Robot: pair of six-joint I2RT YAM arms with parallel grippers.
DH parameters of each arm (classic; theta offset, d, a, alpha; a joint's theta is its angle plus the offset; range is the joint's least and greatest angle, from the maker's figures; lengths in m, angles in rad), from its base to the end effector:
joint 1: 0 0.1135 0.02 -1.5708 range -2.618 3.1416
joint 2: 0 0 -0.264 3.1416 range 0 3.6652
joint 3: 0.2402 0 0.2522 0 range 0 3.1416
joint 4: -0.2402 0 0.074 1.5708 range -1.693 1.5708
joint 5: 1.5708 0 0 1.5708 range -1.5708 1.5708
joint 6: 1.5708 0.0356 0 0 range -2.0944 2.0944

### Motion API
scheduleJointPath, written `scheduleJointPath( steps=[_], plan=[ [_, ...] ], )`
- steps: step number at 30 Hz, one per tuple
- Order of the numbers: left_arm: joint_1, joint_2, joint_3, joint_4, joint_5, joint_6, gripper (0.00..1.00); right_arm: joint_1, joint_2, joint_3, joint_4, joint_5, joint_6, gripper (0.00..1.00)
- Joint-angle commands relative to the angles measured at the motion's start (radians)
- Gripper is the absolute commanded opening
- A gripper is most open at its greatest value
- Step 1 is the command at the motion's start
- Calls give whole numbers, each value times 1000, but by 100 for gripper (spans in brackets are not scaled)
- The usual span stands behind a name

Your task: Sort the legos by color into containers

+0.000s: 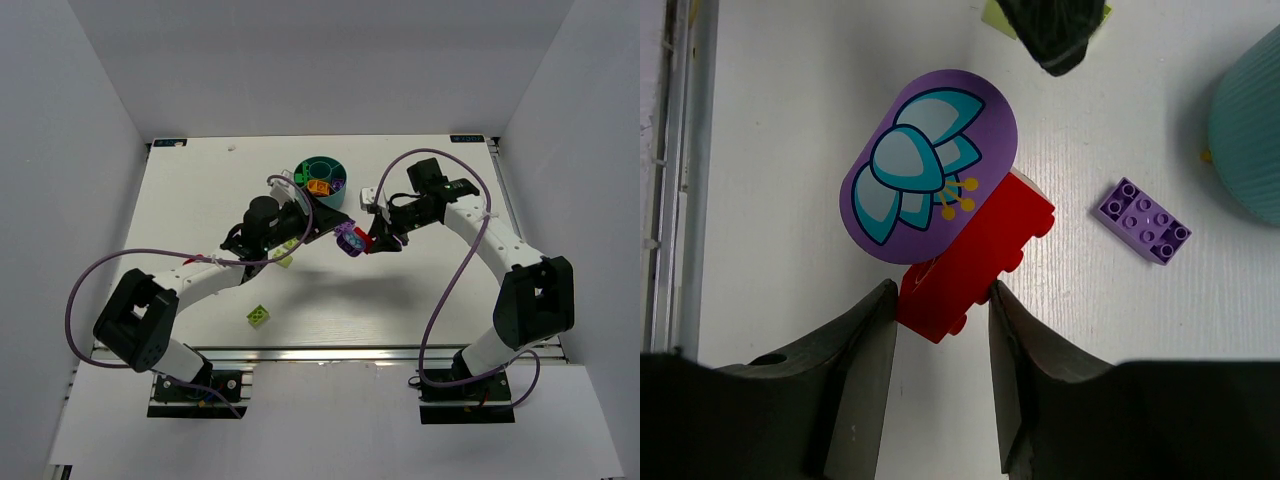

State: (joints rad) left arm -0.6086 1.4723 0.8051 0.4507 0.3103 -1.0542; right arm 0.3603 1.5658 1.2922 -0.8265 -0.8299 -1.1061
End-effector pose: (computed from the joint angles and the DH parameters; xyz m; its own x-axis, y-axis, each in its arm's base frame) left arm 0.2637 -0.1970 0.2486 -0.7732 -0.4704 -0.4254 0.2365 0.4085 -0.8816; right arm 0.2857 0.1357 0.2817 0.1189 -0.6000 -0.7911 -0.9926 -0.0507 -0.1107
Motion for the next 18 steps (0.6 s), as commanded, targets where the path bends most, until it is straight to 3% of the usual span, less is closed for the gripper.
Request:
scheduleJointPath(
  steps=[1,10,18],
  plan=[
    [-10,13,54,-43,27,33,78,17,-41,30,38,11,3,0],
    [-11,43,78,-139,55,72,71,19,-46,19,99,90,-8,0],
    [-11,57,75,-99,87,54,68,22,-46,16,125,91,8,0]
  ],
)
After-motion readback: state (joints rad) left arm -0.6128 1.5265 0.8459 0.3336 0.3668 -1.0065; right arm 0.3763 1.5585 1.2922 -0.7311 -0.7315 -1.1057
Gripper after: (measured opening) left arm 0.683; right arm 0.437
